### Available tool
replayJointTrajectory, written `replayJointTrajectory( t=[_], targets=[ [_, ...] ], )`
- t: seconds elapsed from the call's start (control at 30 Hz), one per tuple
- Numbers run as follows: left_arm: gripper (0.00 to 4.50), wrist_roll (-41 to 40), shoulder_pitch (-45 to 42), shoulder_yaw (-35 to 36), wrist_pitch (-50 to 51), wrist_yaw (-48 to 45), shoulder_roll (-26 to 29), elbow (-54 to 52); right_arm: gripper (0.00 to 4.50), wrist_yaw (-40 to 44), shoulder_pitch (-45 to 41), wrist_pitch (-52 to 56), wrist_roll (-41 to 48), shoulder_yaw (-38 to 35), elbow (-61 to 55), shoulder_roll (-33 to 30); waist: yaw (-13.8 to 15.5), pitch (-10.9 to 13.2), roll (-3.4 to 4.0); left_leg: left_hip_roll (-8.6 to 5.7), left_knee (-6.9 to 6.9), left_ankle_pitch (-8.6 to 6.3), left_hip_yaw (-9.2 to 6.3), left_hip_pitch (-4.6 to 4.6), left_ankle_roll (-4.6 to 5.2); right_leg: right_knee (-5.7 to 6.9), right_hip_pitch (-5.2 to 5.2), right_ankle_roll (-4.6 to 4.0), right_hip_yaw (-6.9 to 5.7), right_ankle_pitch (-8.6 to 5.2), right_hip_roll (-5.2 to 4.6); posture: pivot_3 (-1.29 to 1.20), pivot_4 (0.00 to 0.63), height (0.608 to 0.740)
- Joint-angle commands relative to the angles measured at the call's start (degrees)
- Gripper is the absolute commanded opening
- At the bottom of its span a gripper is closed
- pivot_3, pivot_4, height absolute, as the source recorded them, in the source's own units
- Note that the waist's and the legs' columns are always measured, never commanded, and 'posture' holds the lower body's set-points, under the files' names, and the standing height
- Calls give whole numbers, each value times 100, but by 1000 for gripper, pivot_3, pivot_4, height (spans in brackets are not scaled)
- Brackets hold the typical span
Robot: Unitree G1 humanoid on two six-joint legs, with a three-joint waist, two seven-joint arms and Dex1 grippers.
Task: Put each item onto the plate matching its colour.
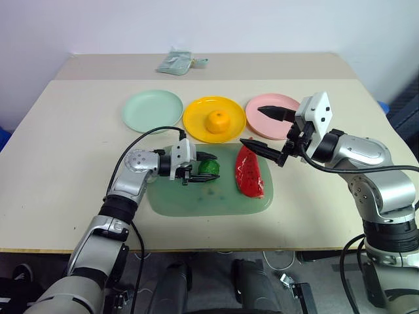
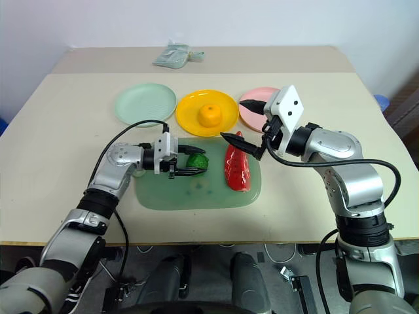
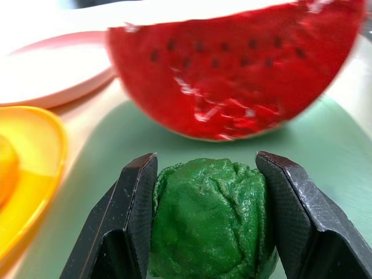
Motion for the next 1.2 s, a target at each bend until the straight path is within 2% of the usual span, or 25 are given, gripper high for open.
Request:
replayJointTrajectory(
  t=[0.03,0.17,0.33,0.53,0.7,0.73,0.8,0.87,1.0,1.13,1.2],
  targets=[
    [2273,-359,-468,572,257,551,-40,62,4500,-41,-25,-71,39,-113,-110,-20,-6,0,0,0,0,0,0,0,0,0,0,0,0,0,0,0,150,740],
    [2273,-451,-1042,1132,392,1555,-53,537,4500,-129,-104,-84,59,-131,-37,75,-9,0,0,0,0,0,-1,0,0,1,0,0,-1,0,0,0,150,740],
    [2273,-51,-1873,1656,-136,3593,93,2266,4500,-396,-410,-229,-129,-178,421,229,-18,1,-1,-1,-2,0,-1,2,0,0,-1,1,-1,0,0,0,150,740],
    [2273,-104,-2284,2087,-298,4764,193,3511,4500,-415,-539,-390,-292,-154,705,176,-5,3,-5,-2,-11,0,1,-1,0,-2,-6,2,-2,0,0,0,150,740],
    [2273,4,-2286,2195,-338,5449,259,3894,4500,-451,-480,-388,-325,-132,603,201,0,4,-6,-2,-10,0,0,-4,0,-2,-8,2,-2,0,-1,0,150,740],
    [2675,129,-2250,2112,-366,5556,281,3924,4500,-451,-449,-395,-345,-128,577,189,1,4,-6,-2,-10,0,0,-4,0,-2,-8,2,-3,0,0,0,150,740],
    [3444,143,-2194,2088,-484,5275,272,3897,4500,-434,-395,-392,-349,-137,528,161,1,4,-6,-3,-10,0,1,-4,0,-2,-8,2,-3,0,-1,0,150,740],
    [4471,166,-2194,2105,-558,5233,286,3868,4500,-429,-363,-372,-358,-144,505,132,-2,4,-6,-3,-10,0,2,-4,-1,-1,-8,2,-3,0,-1,0,150,740],
    [4471,-66,-2236,2313,-714,4671,314,3744,4500,-389,-261,-252,-364,-96,397,51,-10,4,-6,-3,-11,0,1,-3,-1,-1,-8,2,-3,0,0,0,150,740],
    [4471,-494,-2092,2283,-845,2754,366,3081,4500,-133,-70,511,221,-64,-153,-72,-9,4,-6,-3,-12,0,1,-5,-1,-2,-8,1,-4,0,0,0,150,740],
    [4471,-947,-1824,2240,-334,1474,398,2448,4500,-350,-207,868,423,-134,-391,14,-18,4,-6,-3,-11,1,2,-6,-1,-2,-8,1,-3,0,-1,0,150,740]
  ],
)
